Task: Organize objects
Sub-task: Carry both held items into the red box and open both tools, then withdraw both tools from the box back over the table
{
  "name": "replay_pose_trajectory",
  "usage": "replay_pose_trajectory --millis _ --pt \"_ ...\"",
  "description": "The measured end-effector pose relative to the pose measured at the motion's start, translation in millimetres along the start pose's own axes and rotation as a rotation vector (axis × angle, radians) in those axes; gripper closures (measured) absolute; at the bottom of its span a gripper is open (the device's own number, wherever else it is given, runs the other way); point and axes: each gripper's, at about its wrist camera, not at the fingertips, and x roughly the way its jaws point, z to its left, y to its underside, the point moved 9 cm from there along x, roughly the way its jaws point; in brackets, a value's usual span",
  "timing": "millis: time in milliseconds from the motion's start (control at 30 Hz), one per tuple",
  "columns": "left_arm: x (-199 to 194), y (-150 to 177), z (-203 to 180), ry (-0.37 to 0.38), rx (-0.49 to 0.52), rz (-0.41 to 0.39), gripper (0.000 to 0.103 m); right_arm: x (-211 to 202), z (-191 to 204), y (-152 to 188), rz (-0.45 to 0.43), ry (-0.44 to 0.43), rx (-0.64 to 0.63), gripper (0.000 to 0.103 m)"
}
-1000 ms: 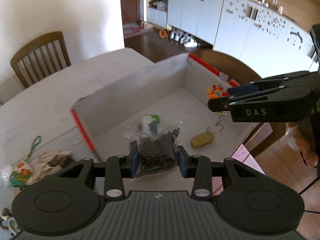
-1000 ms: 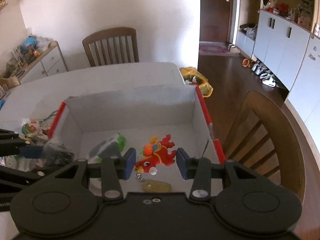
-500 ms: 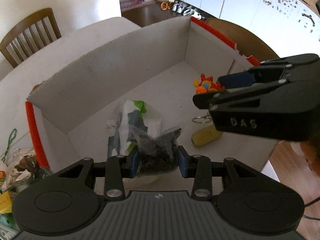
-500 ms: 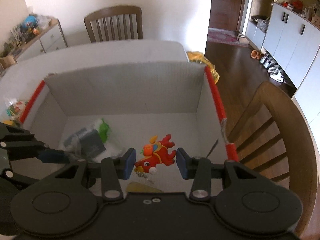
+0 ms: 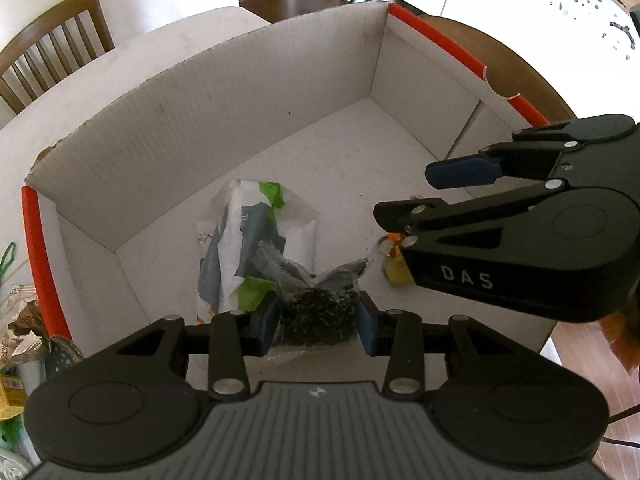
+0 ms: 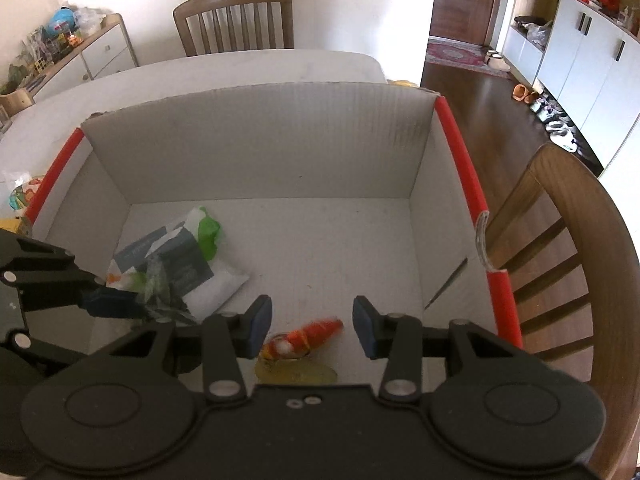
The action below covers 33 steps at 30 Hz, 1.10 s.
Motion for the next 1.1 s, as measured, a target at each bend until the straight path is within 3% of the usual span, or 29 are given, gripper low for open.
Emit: replay_pose_trajectory --millis 167,833,1100 --pt "-10.2 -1.5 -0.2 0.005 0.000 -0.024 0.036 -8.6 -0.4 -1.9 -0.011 -0.010 0.007 0.053" --pt "-80.7 -1.2 8.0 0.053 -0.068 -0.216 0.035 -74.9 16.2 -15.6 -0.138 -0.044 0.048 0.050" --pt "-113.5 4.8 22.7 0.054 -0.086 -0.306 0.035 -110.6 35.6 -17.2 -0.216 -0.054 0.055 0.044"
